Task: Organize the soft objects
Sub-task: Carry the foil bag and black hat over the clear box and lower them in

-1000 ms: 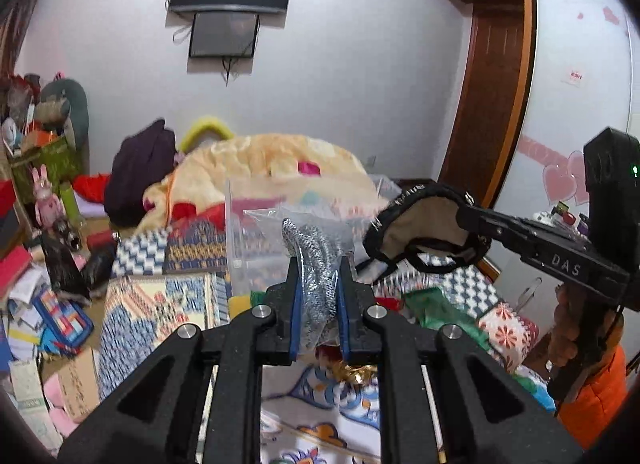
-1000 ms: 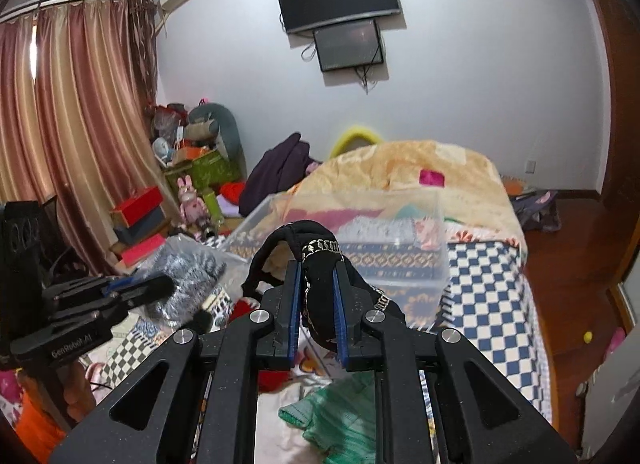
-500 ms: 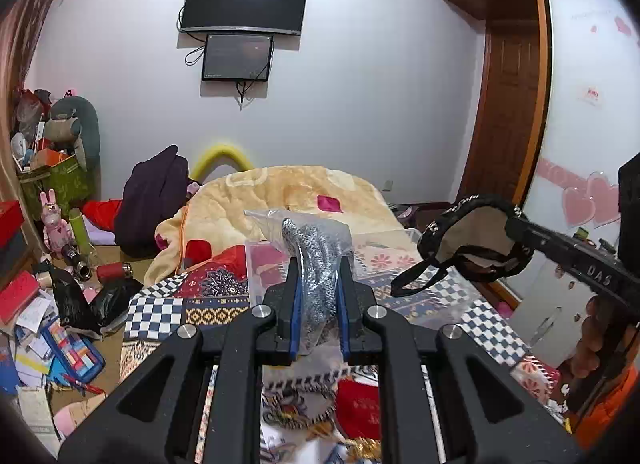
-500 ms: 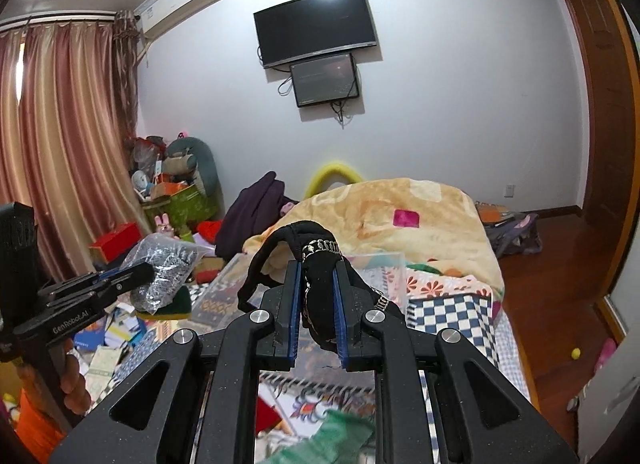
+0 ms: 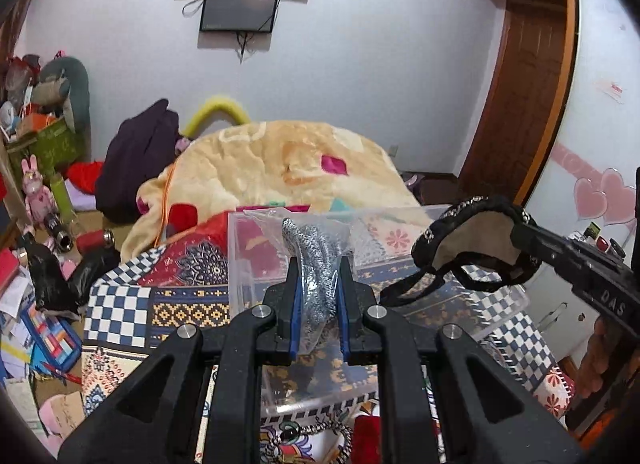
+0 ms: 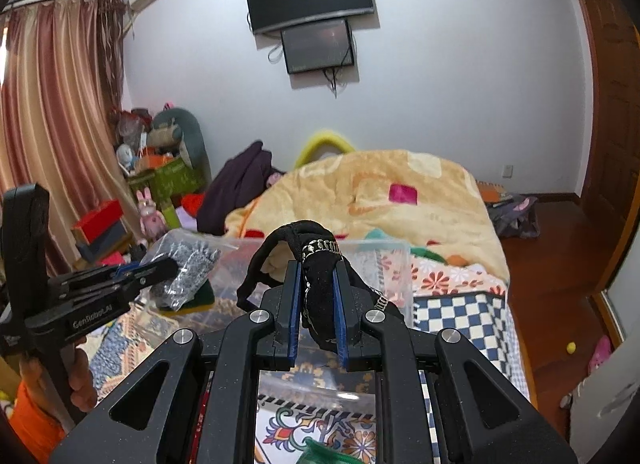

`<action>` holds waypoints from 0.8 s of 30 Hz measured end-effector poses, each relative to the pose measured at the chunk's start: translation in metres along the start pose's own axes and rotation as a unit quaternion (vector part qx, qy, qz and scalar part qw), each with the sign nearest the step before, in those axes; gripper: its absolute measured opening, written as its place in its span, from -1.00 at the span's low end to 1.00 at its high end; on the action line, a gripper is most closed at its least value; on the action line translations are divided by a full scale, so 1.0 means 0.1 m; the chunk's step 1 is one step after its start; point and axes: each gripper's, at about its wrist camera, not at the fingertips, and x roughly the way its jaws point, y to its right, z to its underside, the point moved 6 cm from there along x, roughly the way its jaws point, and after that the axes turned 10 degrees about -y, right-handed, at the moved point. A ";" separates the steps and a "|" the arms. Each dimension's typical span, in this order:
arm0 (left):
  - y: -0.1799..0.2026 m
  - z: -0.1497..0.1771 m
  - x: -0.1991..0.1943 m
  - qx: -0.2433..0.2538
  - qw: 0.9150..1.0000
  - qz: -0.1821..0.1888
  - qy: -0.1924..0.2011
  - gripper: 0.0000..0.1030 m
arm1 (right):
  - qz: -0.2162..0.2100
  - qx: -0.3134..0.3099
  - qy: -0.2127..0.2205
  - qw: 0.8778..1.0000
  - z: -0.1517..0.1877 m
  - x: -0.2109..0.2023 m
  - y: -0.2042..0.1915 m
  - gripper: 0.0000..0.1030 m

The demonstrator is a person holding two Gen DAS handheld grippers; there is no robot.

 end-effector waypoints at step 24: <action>0.40 0.25 0.66 0.034 0.994 0.021 -0.099 0.20 | 0.017 -0.014 -0.074 0.997 0.12 0.23 0.08 -0.63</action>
